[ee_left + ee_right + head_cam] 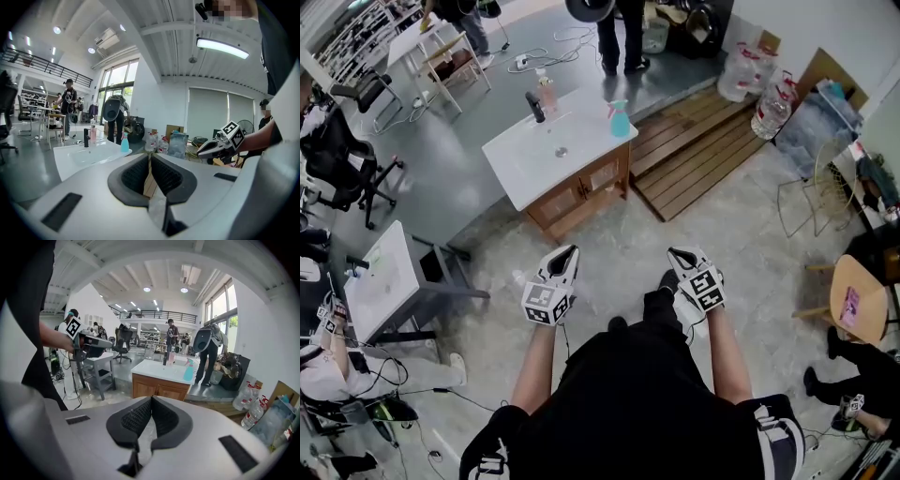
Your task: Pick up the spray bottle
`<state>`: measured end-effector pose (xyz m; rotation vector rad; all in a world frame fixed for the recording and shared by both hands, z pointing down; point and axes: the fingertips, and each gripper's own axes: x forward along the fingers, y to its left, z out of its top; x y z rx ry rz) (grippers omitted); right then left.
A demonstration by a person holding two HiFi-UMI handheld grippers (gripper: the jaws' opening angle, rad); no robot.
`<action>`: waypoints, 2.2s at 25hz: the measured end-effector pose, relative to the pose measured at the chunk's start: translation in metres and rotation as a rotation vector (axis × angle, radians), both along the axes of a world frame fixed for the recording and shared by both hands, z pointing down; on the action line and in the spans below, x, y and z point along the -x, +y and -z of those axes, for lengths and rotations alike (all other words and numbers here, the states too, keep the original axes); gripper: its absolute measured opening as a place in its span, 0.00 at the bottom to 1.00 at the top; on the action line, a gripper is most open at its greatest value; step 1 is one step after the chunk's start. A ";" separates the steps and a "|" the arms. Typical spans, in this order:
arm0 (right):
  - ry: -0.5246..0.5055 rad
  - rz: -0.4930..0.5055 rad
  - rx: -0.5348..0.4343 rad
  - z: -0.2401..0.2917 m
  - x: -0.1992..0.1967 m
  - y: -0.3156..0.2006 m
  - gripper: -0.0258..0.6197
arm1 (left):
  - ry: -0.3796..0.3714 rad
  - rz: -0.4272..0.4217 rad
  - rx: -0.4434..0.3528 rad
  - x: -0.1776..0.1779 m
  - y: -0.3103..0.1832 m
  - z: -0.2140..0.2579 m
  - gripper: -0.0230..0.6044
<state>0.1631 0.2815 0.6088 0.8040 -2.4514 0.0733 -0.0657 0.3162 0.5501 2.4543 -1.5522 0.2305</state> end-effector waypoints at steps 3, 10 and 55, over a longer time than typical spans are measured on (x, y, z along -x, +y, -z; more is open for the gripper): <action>0.004 0.004 0.003 -0.002 0.003 0.002 0.06 | 0.000 -0.005 0.000 0.001 0.002 0.000 0.09; -0.002 -0.005 -0.001 -0.003 0.012 0.002 0.06 | 0.002 -0.006 0.002 0.006 0.005 -0.003 0.09; -0.005 -0.061 -0.019 -0.002 -0.007 0.022 0.07 | -0.005 -0.028 0.008 -0.007 0.016 0.001 0.09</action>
